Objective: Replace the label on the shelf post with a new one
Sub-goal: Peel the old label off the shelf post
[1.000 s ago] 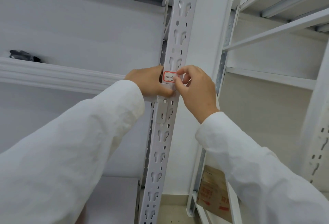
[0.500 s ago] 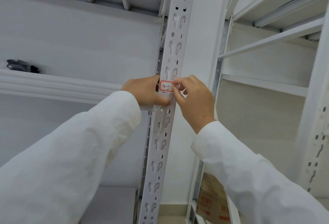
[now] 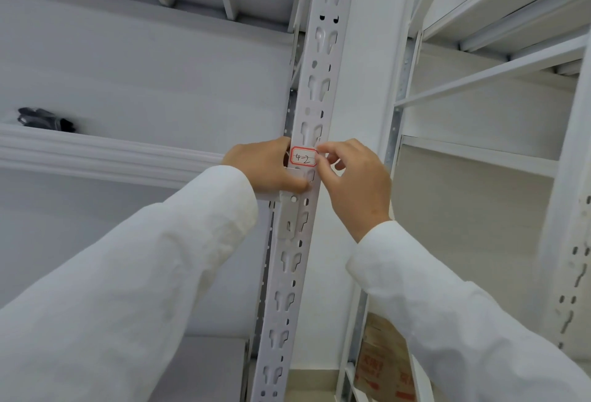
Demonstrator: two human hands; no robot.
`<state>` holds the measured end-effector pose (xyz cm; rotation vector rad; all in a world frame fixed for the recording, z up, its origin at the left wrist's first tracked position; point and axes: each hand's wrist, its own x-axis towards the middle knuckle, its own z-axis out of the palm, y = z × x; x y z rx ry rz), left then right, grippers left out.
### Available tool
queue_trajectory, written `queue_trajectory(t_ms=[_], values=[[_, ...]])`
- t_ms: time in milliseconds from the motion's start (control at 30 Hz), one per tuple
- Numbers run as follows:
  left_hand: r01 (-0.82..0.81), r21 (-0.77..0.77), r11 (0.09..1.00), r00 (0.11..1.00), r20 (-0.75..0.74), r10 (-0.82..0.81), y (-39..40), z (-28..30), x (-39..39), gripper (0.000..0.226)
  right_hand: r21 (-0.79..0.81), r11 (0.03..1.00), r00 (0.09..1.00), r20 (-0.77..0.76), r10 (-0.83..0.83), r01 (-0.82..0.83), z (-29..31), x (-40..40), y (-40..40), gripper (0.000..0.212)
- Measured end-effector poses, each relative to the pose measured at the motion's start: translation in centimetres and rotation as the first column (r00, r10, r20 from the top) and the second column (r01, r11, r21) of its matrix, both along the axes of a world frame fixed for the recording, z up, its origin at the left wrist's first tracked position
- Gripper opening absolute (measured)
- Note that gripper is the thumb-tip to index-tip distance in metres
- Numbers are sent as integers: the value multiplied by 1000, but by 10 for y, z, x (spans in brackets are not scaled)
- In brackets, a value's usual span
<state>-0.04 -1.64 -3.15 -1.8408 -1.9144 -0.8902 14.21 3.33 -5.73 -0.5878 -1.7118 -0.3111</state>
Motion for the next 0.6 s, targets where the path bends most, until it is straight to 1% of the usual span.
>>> queue_trajectory(t_ms=[67, 133, 233, 333, 433, 500, 600], values=[[5, 3, 1000, 1000, -7, -5, -1, 0, 0, 38, 67, 997, 999, -30, -28, 30, -8, -4, 2, 10], [11, 6, 1000, 1000, -8, -11, -1, 0, 0, 39, 63, 998, 998, -68, -20, 24, -15, -7, 1, 12], [11, 8, 1000, 1000, -14, -11, 0, -1, 0, 40, -58, 994, 986, -145, 78, -87, -18, -11, -4, 13], [6, 15, 1000, 1000, -20, -5, 1, -1, -2, 39, -192, 961, 968, -191, 160, -197, -12, -12, -7, 10], [-10, -2, 1000, 1000, -23, 10, 0, -2, -1, 39, -242, 940, 953, -244, 181, -240, -4, -5, -7, 8], [-15, -2, 1000, 1000, -27, 15, 0, -2, -1, 39, -231, 944, 952, -248, 177, -236, -2, -2, -7, 7], [-9, 12, 1000, 999, -31, 9, 0, -1, -1, 40, -192, 963, 971, -187, 152, -188, -4, -4, -9, 11]])
